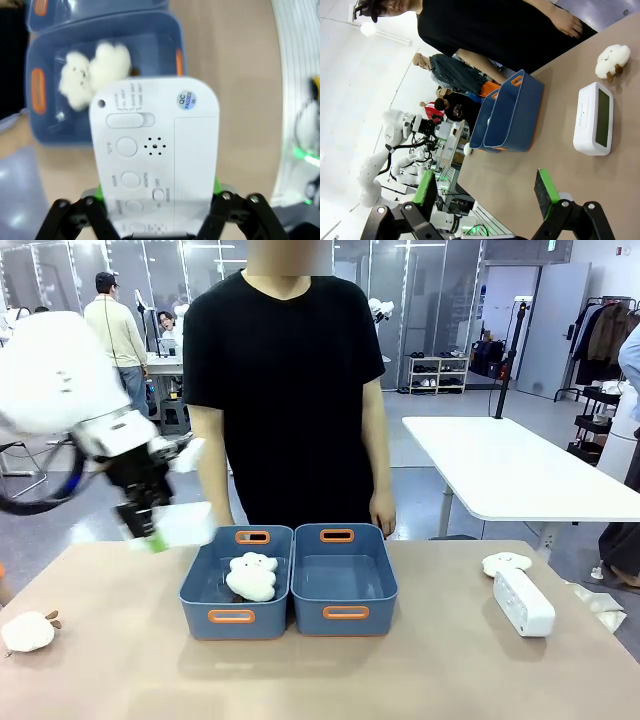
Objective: Sort the digital clocks into the basket.
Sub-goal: Pick up the Digital clock from the table and place it into the empty Plastic storage basket.
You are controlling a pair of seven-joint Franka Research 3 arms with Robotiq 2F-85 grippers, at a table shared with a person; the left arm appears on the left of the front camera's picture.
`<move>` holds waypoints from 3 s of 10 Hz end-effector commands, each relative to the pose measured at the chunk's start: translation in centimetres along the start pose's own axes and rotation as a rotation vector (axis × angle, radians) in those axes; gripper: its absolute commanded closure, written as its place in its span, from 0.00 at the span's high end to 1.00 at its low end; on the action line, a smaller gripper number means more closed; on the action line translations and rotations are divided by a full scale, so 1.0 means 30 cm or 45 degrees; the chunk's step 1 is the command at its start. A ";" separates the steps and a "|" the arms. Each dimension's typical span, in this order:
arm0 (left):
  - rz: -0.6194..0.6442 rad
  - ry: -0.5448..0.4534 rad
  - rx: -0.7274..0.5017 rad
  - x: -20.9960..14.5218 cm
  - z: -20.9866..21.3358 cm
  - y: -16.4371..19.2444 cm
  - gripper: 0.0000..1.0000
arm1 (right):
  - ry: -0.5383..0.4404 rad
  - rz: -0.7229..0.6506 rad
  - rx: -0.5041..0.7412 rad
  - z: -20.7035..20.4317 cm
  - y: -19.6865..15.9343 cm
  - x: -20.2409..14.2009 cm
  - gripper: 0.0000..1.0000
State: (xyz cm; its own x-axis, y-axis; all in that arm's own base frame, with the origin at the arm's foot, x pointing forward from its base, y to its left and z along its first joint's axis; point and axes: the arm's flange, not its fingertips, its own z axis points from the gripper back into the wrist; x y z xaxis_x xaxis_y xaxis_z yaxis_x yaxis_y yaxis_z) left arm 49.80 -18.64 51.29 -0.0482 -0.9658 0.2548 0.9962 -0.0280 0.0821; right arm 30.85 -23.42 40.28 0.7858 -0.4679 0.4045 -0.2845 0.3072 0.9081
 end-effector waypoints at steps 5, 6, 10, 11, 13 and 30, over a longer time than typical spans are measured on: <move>-0.010 0.081 0.021 0.737 -0.347 0.315 0.78 | -0.006 0.002 0.012 0.002 0.005 -0.001 1.00; 0.046 0.096 0.013 0.797 -0.417 0.352 0.78 | -0.006 0.002 0.012 0.002 0.005 -0.001 1.00; 0.113 0.125 -0.107 0.822 -0.706 0.419 0.78 | -0.006 0.002 0.012 0.002 0.005 -0.001 1.00; 0.083 0.173 -0.092 0.810 -0.761 0.417 0.78 | -0.006 0.002 0.012 0.002 0.005 -0.001 1.00; 0.067 0.195 -0.067 0.801 -0.782 0.423 0.78 | -0.006 0.002 0.012 0.002 0.005 -0.001 1.00; 0.498 -0.793 -0.107 -0.545 0.016 -0.098 1.00 | -0.006 0.002 0.012 0.002 0.005 -0.001 1.00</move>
State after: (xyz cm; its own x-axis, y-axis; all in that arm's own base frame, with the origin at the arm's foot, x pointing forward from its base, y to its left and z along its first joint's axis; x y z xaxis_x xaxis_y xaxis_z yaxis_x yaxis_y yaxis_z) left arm 55.34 -8.35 49.59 0.2773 -0.6581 0.7001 0.9606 0.2039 -0.1889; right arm 30.77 -23.53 40.31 0.7842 -0.4701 0.4050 -0.2844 0.3077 0.9080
